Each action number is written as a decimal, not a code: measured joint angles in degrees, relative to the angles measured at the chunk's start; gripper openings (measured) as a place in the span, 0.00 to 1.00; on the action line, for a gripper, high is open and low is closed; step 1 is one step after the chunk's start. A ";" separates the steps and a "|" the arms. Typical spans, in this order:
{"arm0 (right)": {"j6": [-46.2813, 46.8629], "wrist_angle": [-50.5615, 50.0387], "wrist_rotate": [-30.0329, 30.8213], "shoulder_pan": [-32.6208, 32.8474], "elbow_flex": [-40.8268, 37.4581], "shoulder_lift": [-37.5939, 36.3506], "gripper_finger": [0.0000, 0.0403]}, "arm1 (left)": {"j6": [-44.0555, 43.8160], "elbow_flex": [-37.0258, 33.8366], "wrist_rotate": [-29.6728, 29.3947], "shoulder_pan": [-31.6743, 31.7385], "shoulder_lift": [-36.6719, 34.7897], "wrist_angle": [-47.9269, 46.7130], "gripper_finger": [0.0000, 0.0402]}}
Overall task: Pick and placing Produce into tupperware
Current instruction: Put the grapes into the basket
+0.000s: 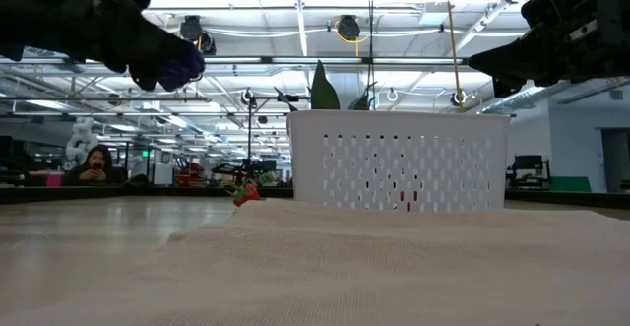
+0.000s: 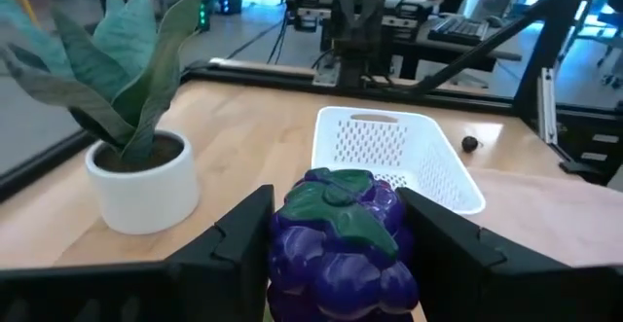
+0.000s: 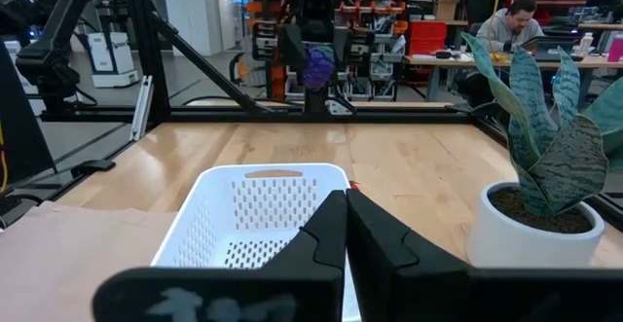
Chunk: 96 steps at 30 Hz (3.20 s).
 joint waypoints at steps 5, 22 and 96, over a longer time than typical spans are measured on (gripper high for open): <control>0.00 0.06 0.00 0.00 0.00 0.02 0.00 | -0.65 4.19 0.05 0.49 5.60 -0.34 0.46; 0.02 0.39 0.00 0.00 0.00 -0.01 0.00 | 6.19 34.88 10.35 2.53 33.27 -15.08 0.46; 0.24 0.33 0.00 0.02 0.02 -0.01 0.00 | 13.07 81.21 18.55 6.01 78.55 -55.91 0.46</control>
